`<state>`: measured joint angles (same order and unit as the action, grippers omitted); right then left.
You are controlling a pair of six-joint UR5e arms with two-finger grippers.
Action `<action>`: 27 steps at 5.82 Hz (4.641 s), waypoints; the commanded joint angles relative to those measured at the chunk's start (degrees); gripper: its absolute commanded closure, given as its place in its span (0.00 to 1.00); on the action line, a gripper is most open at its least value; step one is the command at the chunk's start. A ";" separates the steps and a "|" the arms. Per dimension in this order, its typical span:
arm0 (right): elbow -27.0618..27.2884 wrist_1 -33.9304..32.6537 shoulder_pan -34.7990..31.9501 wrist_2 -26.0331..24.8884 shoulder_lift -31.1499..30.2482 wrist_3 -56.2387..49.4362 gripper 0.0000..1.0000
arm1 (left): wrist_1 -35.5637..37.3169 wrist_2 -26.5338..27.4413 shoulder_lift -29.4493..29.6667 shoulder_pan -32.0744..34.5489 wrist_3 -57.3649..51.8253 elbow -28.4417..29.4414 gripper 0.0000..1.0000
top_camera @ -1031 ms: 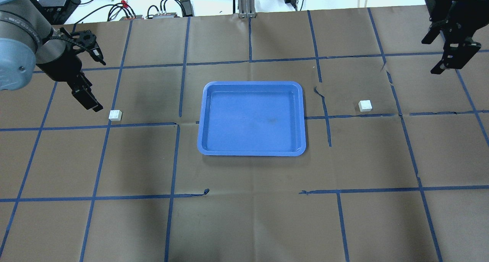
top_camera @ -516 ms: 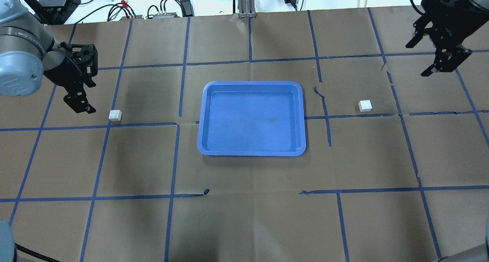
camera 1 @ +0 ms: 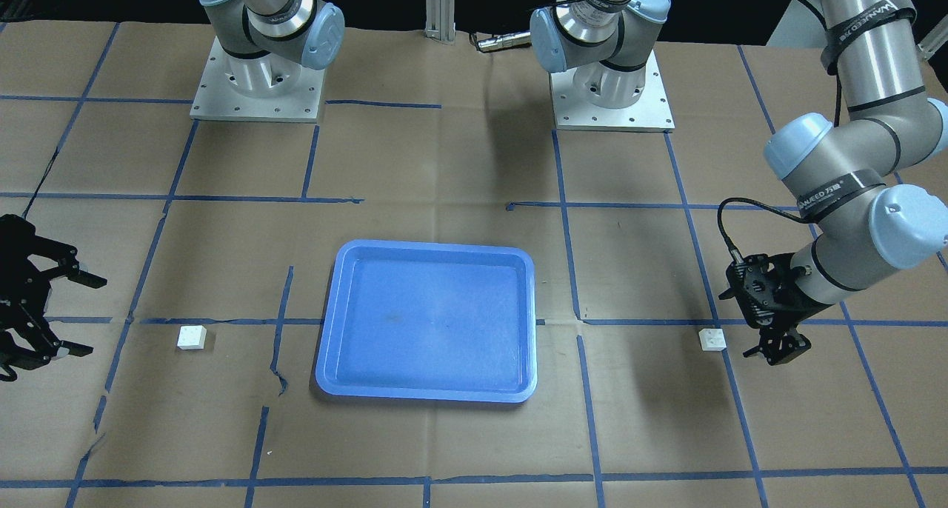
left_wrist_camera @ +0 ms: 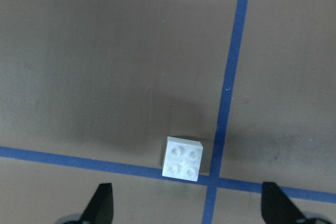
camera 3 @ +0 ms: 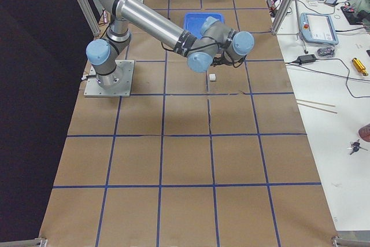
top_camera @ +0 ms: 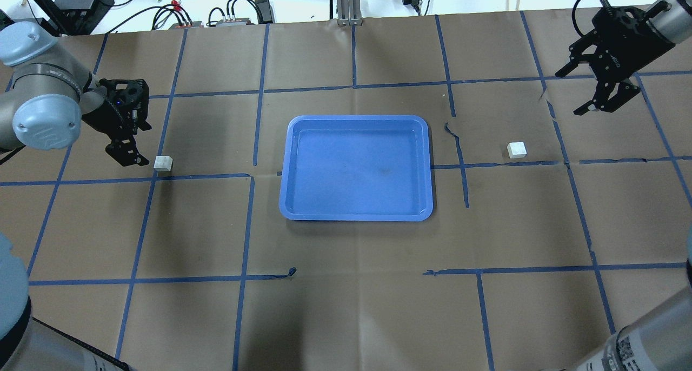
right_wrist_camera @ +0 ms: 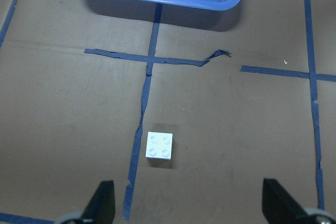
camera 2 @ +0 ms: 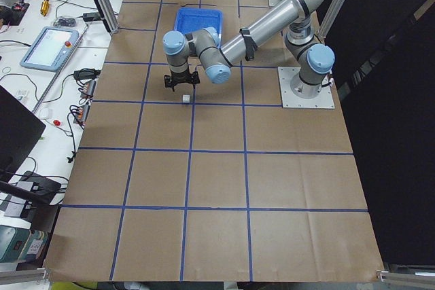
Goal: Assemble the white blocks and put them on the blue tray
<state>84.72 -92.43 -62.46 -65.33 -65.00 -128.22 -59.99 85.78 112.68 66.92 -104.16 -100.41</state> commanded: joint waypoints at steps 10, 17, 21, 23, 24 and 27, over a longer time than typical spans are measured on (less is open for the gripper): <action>15.48 -15.77 1.29 7.85 7.34 -1.16 0.00 | 6.73 -5.71 4.56 -3.29 -8.25 -3.92 0.86; 15.39 -15.76 1.38 8.02 7.34 -1.16 0.29 | -1.27 -5.89 2.72 13.89 9.00 5.93 0.92; 14.78 -15.77 1.38 7.76 7.17 -1.16 0.74 | 2.84 -7.80 4.64 29.90 26.41 6.10 0.92; 14.34 -15.59 1.38 8.02 6.56 -0.72 0.75 | 5.66 -7.47 6.31 35.79 34.07 6.02 0.93; 13.55 -14.54 1.38 8.11 4.81 0.93 0.75 | 6.29 -7.38 6.67 36.95 34.81 4.80 0.93; 13.72 -11.56 0.50 11.07 -1.60 3.32 0.78 | 10.24 -7.04 7.99 39.50 37.70 2.33 0.93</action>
<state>98.33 -105.20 -61.74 -55.96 -64.63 -125.29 -50.77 78.42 120.20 105.18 -67.66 -97.58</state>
